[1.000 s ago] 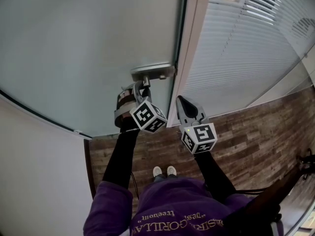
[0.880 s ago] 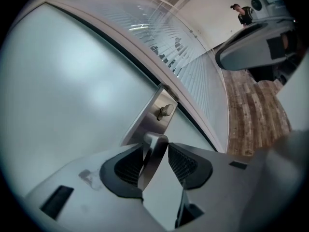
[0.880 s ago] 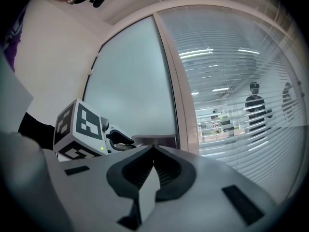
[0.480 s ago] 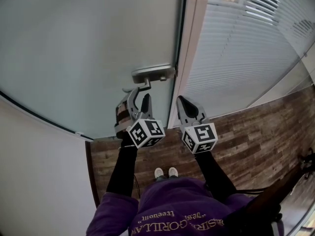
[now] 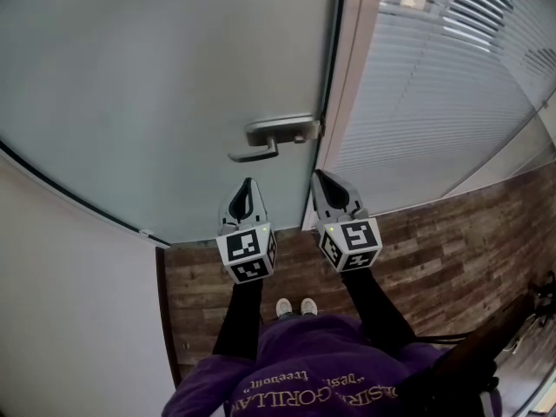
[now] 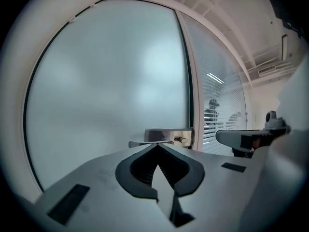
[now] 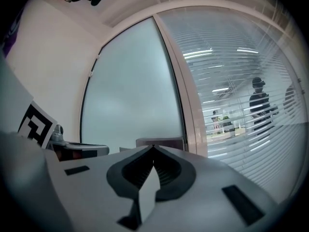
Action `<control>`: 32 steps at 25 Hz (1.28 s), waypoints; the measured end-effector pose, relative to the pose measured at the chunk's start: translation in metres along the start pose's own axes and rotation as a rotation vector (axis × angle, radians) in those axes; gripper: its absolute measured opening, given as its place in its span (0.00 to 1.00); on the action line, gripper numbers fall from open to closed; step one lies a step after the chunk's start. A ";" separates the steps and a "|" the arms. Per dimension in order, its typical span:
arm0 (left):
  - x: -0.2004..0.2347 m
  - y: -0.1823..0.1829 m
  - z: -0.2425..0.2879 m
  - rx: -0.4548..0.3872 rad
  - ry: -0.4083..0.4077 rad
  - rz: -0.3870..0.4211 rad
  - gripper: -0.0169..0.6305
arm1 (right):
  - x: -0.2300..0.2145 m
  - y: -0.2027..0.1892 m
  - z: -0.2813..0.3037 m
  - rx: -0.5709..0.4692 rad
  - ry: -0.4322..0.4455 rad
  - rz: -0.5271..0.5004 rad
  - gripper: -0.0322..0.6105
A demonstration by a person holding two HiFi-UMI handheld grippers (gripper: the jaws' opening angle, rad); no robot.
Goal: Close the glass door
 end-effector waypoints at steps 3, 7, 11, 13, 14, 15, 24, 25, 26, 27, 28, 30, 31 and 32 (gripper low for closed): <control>-0.001 -0.003 -0.003 -0.018 -0.043 -0.038 0.03 | 0.000 -0.002 0.000 0.008 -0.005 0.006 0.04; -0.008 -0.004 -0.005 -0.060 -0.099 -0.011 0.03 | -0.001 -0.006 0.000 0.016 -0.017 0.021 0.04; -0.010 -0.003 -0.006 -0.070 -0.094 0.025 0.03 | -0.001 -0.005 -0.001 0.013 -0.015 0.005 0.04; -0.011 -0.002 -0.007 -0.071 -0.098 0.030 0.03 | 0.000 -0.004 -0.002 0.010 -0.013 0.003 0.04; -0.011 -0.001 -0.008 -0.073 -0.099 0.033 0.03 | 0.000 -0.003 -0.003 0.009 -0.012 0.002 0.04; -0.011 0.001 -0.009 -0.074 -0.098 0.039 0.03 | 0.001 -0.002 -0.004 0.009 -0.011 0.001 0.04; -0.012 0.001 -0.012 -0.075 -0.086 0.066 0.03 | 0.001 -0.003 -0.007 0.014 -0.004 -0.001 0.04; -0.012 0.001 -0.011 -0.074 -0.084 0.069 0.03 | 0.001 -0.003 -0.006 0.015 -0.004 -0.001 0.04; -0.012 0.001 -0.011 -0.074 -0.081 0.071 0.03 | 0.000 -0.003 -0.006 0.017 -0.003 -0.002 0.04; -0.012 0.002 -0.012 -0.073 -0.079 0.072 0.03 | 0.001 -0.003 -0.006 0.018 -0.001 -0.002 0.04; -0.011 0.002 -0.012 -0.073 -0.077 0.072 0.03 | 0.001 -0.003 -0.007 0.018 0.000 -0.003 0.04; -0.010 0.003 -0.014 -0.074 -0.074 0.072 0.03 | 0.002 -0.002 -0.007 0.017 0.003 -0.005 0.04; -0.010 0.004 -0.014 -0.075 -0.073 0.072 0.03 | 0.003 -0.001 -0.007 0.016 0.004 -0.006 0.04; -0.010 0.004 -0.014 -0.076 -0.073 0.072 0.03 | 0.003 -0.001 -0.007 0.016 0.005 -0.007 0.04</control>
Point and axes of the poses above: the fingertips, and each gripper's own axes: z forward along the fingers, x to its left, y out of its top, the point moved 9 cm from there along -z, backward along the fingers, and after that the axes turned 6 degrees about -x, right-handed, at the moved point
